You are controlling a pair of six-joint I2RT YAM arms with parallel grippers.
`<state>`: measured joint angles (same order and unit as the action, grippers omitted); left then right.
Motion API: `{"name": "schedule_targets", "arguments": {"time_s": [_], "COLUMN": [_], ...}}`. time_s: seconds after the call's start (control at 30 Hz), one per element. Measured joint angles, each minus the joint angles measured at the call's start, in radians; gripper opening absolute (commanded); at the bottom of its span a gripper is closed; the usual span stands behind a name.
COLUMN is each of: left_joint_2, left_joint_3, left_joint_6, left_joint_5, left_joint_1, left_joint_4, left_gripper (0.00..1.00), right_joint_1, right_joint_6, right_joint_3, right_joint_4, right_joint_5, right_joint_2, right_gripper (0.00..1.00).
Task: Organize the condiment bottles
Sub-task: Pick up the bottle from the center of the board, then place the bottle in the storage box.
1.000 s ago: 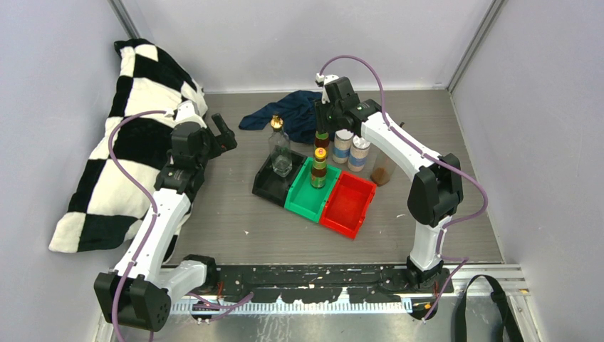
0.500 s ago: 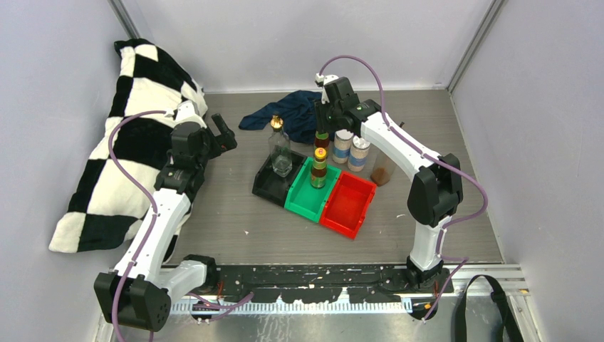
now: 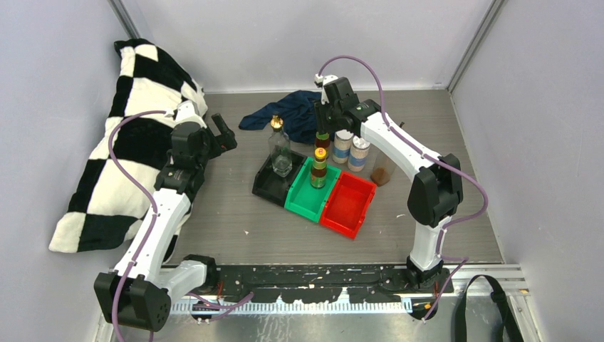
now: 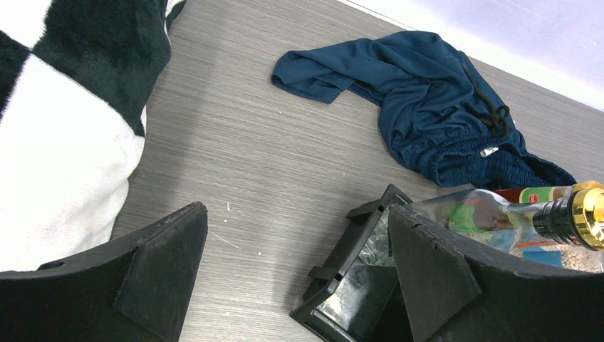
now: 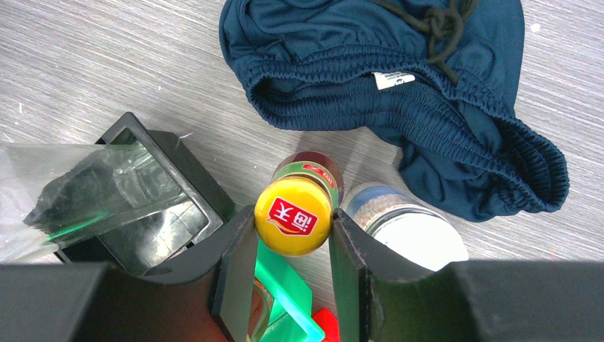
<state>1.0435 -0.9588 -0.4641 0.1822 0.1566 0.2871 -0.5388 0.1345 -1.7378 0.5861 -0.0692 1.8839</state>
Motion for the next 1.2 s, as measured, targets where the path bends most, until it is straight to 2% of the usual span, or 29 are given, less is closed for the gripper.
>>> {"name": "schedule_targets", "arguments": {"time_s": [1.2], "left_joint_2": [0.000], "left_joint_3": [0.000], "left_joint_6": [0.000], "left_joint_5": [0.000], "left_joint_1": [0.000], "left_joint_4": [0.000], "left_gripper": [0.98], "right_joint_1": [-0.050], "right_joint_6": [-0.061], "right_joint_3": [-0.011], "right_joint_4": [0.028], "right_joint_5": [-0.024], "right_joint_2": [-0.066], "right_gripper": [0.01]}}
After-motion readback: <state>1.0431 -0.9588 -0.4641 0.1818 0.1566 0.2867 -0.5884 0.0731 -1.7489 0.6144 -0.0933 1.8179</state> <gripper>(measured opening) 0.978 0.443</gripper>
